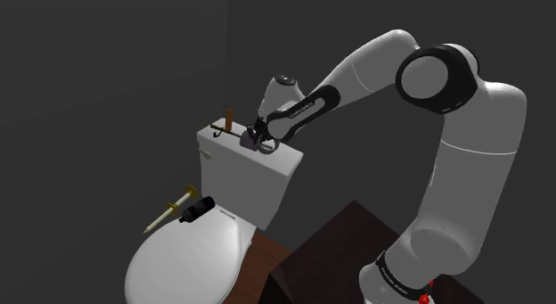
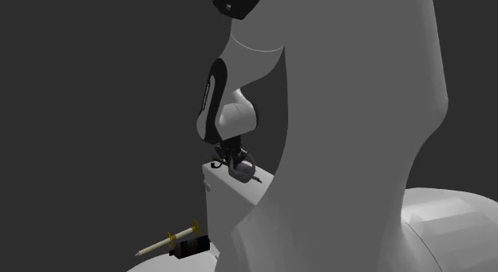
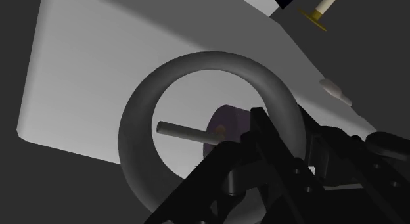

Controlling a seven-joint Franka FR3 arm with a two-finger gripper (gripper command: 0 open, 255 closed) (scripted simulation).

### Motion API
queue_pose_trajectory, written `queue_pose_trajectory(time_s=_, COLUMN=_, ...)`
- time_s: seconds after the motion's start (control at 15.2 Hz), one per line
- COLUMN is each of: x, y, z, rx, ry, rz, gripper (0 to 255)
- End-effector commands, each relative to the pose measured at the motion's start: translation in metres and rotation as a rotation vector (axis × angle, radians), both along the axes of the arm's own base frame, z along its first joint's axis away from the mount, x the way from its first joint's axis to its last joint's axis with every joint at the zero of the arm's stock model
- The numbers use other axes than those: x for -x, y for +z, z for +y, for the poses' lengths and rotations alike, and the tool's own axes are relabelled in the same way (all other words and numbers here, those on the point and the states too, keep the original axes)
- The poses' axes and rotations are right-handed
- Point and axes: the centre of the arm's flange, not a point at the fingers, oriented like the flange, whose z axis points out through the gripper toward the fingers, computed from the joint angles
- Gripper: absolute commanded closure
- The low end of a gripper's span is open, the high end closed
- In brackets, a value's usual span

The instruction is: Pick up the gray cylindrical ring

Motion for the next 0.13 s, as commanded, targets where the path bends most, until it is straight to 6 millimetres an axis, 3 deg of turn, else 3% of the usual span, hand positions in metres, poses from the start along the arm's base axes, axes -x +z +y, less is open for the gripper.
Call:
queue_pose_trajectory(time_s=0.0, x=-0.0003, y=0.007, z=-0.0005, rx=0.0, ry=0.0, rz=0.0, gripper=255)
queue_pose_trajectory(time_s=0.07, x=-0.0003, y=0.007, z=-0.0005, rx=0.0, ry=0.0, rz=0.0, gripper=255)
